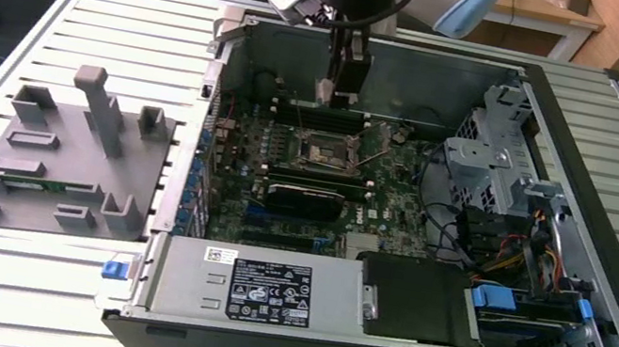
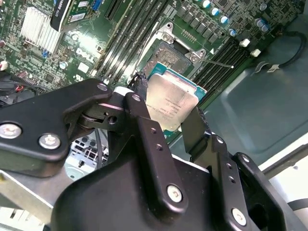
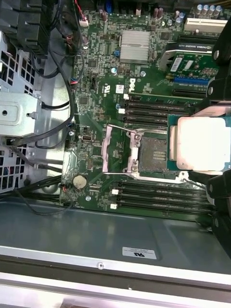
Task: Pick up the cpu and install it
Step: 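Place the cpu into insertion slot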
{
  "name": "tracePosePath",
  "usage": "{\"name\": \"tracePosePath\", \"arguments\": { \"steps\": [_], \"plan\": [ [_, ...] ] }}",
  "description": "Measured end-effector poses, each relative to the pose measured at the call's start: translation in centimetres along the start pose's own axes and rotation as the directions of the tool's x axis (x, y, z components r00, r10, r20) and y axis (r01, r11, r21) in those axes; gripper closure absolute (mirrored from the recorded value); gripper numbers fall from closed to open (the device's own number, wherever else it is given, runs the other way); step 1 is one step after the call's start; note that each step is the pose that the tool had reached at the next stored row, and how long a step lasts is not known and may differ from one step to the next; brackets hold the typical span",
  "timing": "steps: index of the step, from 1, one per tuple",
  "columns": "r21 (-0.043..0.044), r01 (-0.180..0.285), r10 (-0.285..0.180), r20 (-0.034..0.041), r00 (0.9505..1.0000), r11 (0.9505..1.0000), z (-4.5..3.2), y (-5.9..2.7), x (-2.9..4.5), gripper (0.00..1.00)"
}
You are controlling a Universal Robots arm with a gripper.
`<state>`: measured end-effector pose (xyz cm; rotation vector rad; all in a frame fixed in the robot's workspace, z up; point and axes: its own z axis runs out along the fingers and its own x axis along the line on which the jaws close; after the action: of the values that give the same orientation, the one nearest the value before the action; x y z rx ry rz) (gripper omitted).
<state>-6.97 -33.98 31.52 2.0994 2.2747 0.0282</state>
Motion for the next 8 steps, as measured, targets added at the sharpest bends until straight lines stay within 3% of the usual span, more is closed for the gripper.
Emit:
{"name": "tracePosePath", "arguments": {
  "steps": [8],
  "plan": [
    [0.0006, -0.002, 0.002, -0.0001, 1.0000, 1.0000, 0.47, 0.04, 0.01, 0.47]
  ]
}}
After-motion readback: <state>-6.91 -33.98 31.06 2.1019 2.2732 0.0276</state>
